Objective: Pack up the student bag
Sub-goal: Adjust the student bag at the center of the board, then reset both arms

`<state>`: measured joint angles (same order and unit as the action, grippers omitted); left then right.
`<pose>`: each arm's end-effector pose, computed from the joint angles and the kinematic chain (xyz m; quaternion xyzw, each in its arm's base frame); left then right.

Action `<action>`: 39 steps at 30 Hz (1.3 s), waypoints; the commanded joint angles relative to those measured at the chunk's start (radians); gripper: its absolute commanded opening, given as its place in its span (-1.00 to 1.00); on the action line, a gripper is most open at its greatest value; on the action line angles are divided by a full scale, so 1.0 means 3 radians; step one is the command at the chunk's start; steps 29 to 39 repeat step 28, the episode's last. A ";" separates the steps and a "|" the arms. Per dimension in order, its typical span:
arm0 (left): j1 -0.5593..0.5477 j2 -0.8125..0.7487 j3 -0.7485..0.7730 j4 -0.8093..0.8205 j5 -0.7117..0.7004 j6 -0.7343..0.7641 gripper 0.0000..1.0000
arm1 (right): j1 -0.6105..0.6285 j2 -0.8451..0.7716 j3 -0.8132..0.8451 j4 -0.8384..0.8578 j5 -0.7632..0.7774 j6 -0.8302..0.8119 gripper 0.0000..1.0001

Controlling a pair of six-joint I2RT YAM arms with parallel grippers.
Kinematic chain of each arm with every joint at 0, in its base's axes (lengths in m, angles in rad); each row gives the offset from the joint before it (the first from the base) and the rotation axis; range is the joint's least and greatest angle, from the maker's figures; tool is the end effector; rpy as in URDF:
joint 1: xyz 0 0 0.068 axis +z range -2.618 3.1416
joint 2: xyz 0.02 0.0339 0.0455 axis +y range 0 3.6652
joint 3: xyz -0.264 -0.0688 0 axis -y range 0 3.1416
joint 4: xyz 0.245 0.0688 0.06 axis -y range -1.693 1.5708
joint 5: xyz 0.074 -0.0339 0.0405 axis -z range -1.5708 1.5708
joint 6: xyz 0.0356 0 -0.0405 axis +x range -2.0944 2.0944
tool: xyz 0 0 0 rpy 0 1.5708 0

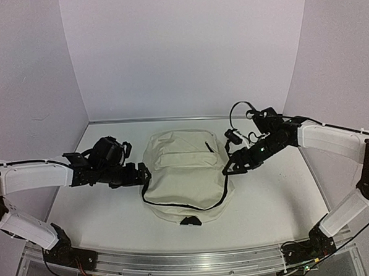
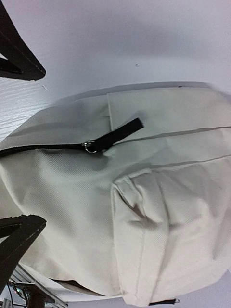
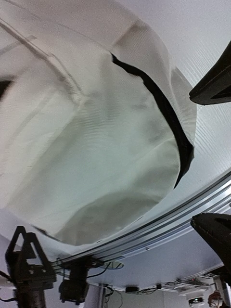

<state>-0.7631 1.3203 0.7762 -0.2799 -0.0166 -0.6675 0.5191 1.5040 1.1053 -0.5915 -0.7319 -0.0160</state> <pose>0.1953 -0.1860 0.2133 0.0415 0.9301 -0.2334 0.2804 0.2544 0.1727 0.2531 -0.3353 0.8358 0.3986 0.1735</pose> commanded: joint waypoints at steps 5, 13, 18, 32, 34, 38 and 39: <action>0.0230 -0.0007 0.1156 -0.0845 -0.0348 0.0431 0.99 | -0.0448 -0.0237 0.0633 -0.0013 0.0263 0.0197 0.97; 0.0314 0.0063 0.1372 -0.1081 -0.0341 0.0375 0.99 | -0.0658 -0.0631 0.0366 0.0022 0.0816 0.0228 0.97; 0.0313 0.0186 0.1159 -0.1042 -0.0277 0.0164 0.99 | -0.0795 -0.0897 -0.0043 0.0222 0.0887 0.0265 0.97; 0.0315 0.0198 0.1173 -0.0893 -0.0333 0.0092 0.99 | -0.0821 -0.0952 -0.0130 0.0282 0.0776 0.0299 0.97; 0.0315 0.0198 0.1173 -0.0893 -0.0333 0.0092 0.99 | -0.0821 -0.0952 -0.0130 0.0282 0.0776 0.0299 0.97; 0.0315 0.0198 0.1173 -0.0893 -0.0333 0.0092 0.99 | -0.0821 -0.0952 -0.0130 0.0282 0.0776 0.0299 0.97; 0.0315 0.0198 0.1173 -0.0893 -0.0333 0.0092 0.99 | -0.0821 -0.0952 -0.0130 0.0282 0.0776 0.0299 0.97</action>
